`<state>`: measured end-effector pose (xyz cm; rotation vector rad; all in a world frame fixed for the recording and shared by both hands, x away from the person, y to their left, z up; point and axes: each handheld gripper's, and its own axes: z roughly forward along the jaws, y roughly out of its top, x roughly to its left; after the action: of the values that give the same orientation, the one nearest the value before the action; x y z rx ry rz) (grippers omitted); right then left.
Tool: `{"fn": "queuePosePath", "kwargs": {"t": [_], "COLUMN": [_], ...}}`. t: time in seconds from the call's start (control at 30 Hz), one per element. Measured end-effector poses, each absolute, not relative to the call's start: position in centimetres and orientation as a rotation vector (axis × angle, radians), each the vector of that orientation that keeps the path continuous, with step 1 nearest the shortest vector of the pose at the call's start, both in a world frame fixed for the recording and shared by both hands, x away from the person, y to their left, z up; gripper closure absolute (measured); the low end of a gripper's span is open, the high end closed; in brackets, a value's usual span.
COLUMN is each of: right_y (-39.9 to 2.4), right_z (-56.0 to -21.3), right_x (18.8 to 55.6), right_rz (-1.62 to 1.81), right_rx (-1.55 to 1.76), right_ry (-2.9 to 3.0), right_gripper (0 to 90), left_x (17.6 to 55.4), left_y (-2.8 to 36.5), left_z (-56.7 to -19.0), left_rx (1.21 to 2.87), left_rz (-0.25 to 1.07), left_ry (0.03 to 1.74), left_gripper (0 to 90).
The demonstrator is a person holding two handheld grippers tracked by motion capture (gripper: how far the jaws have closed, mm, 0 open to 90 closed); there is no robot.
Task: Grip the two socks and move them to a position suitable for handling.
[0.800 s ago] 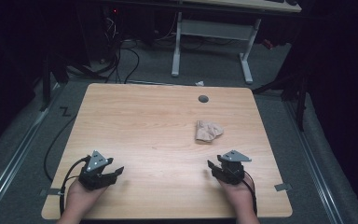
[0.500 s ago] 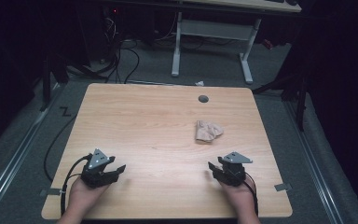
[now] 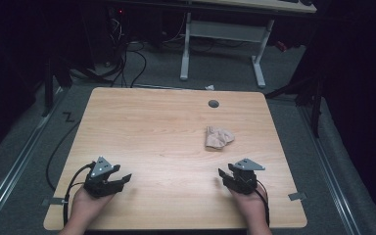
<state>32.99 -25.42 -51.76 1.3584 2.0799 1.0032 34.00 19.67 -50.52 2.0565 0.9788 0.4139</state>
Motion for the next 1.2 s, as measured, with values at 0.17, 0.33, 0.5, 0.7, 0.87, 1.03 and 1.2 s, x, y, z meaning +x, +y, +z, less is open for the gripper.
{"fn": "queuePosePath", "kwargs": {"t": [0.17,0.33,0.5,0.7,0.87,1.03,1.2], "right_y": [-25.6,-25.6,-25.6,-25.4,-25.1,-24.8,-24.4], "right_z": [-51.5,-51.4,-51.0,-51.0,-50.6,-49.9,-49.6], "right_x": [33.1,32.9,32.8,32.7,32.8,33.3,33.9], "right_rz": [1.020,1.016,1.036,1.038,1.038,1.061,1.039], "right_rx": [1.367,1.353,1.340,1.329,1.316,1.333,1.324], "right_ry": [2.057,2.053,2.032,2.032,2.030,2.015,2.024], "right_gripper": [53.9,55.4,58.1,58.5,62.1,61.7,60.1], "left_x": [33.8,33.8,33.6,33.6,33.5,33.5,33.5], "left_y": [19.8,19.8,19.7,19.8,19.7,19.8,20.1], "left_z": [-50.2,-50.3,-50.1,-50.2,-50.0,-49.9,-49.9], "left_rx": [2.047,2.051,2.048,2.045,2.046,2.040,2.031], "left_rz": [0.426,0.432,0.442,0.442,0.443,0.436,0.437], "left_ry": [0.969,0.973,0.969,0.980,0.979,0.983,0.989], "left_gripper": [42.5,42.5,42.3,42.1,43.2,43.2,43.7]}}
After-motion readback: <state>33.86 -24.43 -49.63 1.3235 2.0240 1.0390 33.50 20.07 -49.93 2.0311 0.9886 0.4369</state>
